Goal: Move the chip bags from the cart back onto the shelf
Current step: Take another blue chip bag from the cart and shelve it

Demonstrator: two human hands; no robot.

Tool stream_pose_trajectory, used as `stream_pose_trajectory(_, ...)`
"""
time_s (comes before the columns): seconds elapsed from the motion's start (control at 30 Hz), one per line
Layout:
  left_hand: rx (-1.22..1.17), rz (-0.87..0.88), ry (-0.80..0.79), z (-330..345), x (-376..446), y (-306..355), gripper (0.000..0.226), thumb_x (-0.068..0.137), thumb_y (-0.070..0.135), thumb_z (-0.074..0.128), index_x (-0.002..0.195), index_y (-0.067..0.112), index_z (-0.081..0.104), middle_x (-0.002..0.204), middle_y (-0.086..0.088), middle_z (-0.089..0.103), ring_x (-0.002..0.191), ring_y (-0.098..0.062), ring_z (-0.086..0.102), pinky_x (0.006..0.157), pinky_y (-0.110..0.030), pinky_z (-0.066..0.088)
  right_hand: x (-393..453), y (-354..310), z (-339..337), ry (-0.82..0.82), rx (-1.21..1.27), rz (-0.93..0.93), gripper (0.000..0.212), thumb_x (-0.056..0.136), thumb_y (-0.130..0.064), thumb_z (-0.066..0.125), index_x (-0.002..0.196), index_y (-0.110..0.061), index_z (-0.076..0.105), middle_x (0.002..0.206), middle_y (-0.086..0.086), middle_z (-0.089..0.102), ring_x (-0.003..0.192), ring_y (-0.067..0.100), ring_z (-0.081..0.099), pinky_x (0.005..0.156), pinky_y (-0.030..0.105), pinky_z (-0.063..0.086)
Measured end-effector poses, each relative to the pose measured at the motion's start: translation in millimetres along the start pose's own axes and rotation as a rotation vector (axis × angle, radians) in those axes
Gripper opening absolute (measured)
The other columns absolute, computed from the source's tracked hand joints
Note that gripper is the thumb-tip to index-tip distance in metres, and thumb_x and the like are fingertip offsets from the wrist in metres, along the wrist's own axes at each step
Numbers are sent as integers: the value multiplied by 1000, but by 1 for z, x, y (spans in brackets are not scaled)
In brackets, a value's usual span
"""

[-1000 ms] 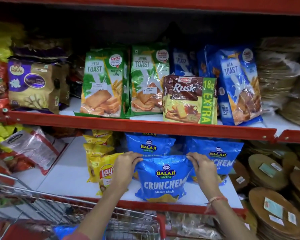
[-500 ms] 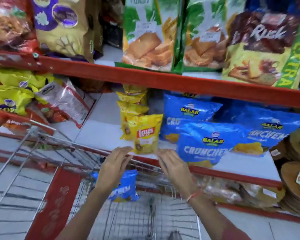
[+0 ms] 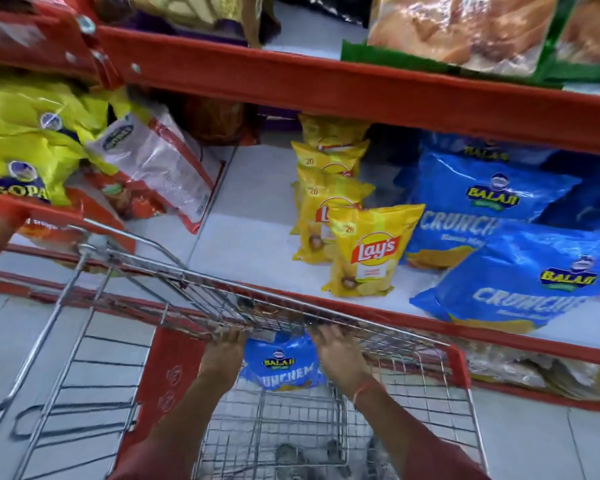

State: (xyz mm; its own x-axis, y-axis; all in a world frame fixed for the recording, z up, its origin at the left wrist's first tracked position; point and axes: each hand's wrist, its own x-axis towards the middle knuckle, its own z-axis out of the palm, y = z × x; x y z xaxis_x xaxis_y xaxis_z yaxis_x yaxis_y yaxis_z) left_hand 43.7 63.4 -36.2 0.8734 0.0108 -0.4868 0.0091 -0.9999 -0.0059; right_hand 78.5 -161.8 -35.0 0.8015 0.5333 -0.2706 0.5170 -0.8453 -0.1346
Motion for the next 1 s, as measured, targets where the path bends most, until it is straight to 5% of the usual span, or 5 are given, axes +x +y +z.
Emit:
stream_pose_trajectory(0.37,-45,-95,14,-8,-55,7,27,97,15,43,116,22,60,112,-5,70,106,-22,65,90,-32,51,-52,-5,-15,-109,65,197,31,90,4,52,113,-14,61,97,9,71,92,25,67,81,33,54)
stream_pose_trajectory(0.63,-585,101,663,-69,-120,55,20,69,-7,78,82,9,78,85,-7,79,77,-12,72,73,-13,47,-142,40,-93,358,291,181,48,52,3,84,92,-23,74,78,0,77,53,14,70,44,18,53)
stream_pose_trajectory(0.8,-650,194,774,-114,-147,115,27,71,-11,75,84,12,76,84,21,66,85,32,51,76,13,34,-197,84,-131,647,410,162,50,52,12,83,93,-16,75,78,4,78,58,15,71,47,23,58)
stream_pose_trajectory(0.9,-667,232,870,-145,-154,156,20,73,-7,73,84,10,76,87,33,59,84,33,50,77,12,35,-223,118,-150,805,513,149,49,63,20,72,99,-13,73,94,6,76,79,17,72,78,26,57)
stream_pose_trajectory(1.0,-666,269,942,-176,-154,199,17,74,-6,72,83,8,76,87,10,74,85,18,58,79,10,37,-241,156,-172,961,487,171,39,68,18,73,94,-11,75,91,6,77,82,15,71,83,16,46)
